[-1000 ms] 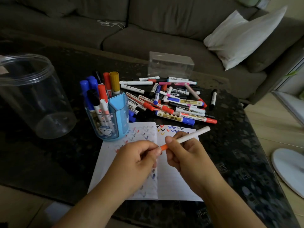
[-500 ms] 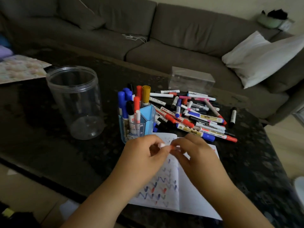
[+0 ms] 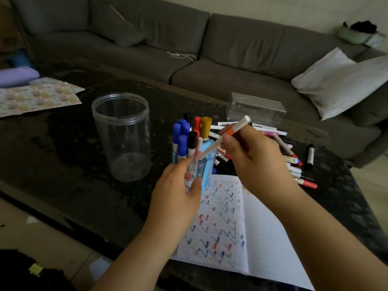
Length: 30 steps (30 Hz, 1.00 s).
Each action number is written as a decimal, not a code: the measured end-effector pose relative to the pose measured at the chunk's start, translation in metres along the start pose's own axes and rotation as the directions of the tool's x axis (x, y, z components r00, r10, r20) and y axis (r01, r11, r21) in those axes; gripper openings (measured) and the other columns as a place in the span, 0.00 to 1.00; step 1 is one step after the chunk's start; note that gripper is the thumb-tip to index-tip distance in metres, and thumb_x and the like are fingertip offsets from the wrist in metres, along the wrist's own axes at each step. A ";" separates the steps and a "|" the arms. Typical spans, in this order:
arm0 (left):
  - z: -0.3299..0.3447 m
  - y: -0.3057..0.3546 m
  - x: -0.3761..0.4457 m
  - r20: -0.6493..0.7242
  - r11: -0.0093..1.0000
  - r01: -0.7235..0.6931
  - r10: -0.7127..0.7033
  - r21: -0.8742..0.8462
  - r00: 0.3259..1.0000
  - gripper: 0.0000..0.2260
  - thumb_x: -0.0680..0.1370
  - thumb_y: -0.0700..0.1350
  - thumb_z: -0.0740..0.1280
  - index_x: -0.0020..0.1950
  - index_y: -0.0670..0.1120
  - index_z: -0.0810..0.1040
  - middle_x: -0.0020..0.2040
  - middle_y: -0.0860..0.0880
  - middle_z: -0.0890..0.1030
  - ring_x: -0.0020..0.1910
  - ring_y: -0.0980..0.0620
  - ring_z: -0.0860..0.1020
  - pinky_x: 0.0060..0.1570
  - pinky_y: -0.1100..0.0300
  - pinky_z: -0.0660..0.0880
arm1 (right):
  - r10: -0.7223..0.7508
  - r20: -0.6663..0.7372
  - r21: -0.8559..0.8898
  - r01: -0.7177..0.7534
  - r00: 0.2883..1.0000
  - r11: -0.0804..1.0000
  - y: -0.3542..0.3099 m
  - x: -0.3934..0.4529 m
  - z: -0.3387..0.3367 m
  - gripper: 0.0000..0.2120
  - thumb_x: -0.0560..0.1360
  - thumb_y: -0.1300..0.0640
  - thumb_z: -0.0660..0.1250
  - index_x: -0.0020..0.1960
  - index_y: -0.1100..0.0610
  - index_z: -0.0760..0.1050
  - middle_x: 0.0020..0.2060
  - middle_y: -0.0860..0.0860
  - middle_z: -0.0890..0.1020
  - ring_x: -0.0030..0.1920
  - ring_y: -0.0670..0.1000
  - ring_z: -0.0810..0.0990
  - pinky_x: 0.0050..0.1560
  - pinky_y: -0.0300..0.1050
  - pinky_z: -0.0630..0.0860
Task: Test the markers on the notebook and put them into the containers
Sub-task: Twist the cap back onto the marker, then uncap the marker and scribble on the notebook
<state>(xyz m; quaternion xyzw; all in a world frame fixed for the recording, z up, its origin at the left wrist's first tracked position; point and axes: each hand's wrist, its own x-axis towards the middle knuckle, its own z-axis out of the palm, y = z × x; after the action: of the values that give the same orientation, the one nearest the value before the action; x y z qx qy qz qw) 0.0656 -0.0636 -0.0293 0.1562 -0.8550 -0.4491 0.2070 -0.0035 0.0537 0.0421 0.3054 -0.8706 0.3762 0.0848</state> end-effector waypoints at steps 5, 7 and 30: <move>0.001 0.001 0.000 -0.013 0.999 -0.003 0.003 -0.032 1.000 0.19 0.77 0.46 0.65 0.66 0.56 0.68 0.52 0.57 0.71 0.52 0.58 0.74 0.52 0.63 0.74 | 0.057 0.123 -0.080 -0.047 0.991 0.996 0.010 0.016 0.018 0.07 0.79 0.53 0.61 0.43 0.51 0.74 0.34 0.47 0.75 0.31 0.41 0.72 0.34 0.28 0.69; 0.002 0.001 0.000 -0.018 0.999 0.003 -0.004 -0.050 1.000 0.14 0.76 0.46 0.66 0.60 0.57 0.70 0.51 0.57 0.73 0.51 0.58 0.75 0.51 0.63 0.74 | 0.054 0.168 -0.149 -0.029 0.984 0.988 0.015 0.019 0.026 0.09 0.78 0.51 0.64 0.39 0.52 0.74 0.32 0.46 0.72 0.30 0.42 0.70 0.33 0.29 0.67; 0.064 0.027 0.000 0.222 0.988 -0.140 0.124 0.060 0.967 0.04 0.77 0.48 0.64 0.51 0.52 0.72 0.41 0.56 0.74 0.37 0.60 0.73 0.35 0.69 0.68 | 0.516 -0.046 -0.425 -0.484 0.856 0.765 0.163 -0.053 -0.032 0.18 0.78 0.54 0.63 0.68 0.53 0.71 0.64 0.52 0.74 0.61 0.52 0.74 0.61 0.45 0.71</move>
<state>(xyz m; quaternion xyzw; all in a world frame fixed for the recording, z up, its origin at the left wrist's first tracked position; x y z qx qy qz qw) 0.0316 -0.0037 -0.0393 0.0564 -0.8974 -0.4161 0.1355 -0.0610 0.1873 -0.0541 0.0504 -0.9829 0.1766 0.0133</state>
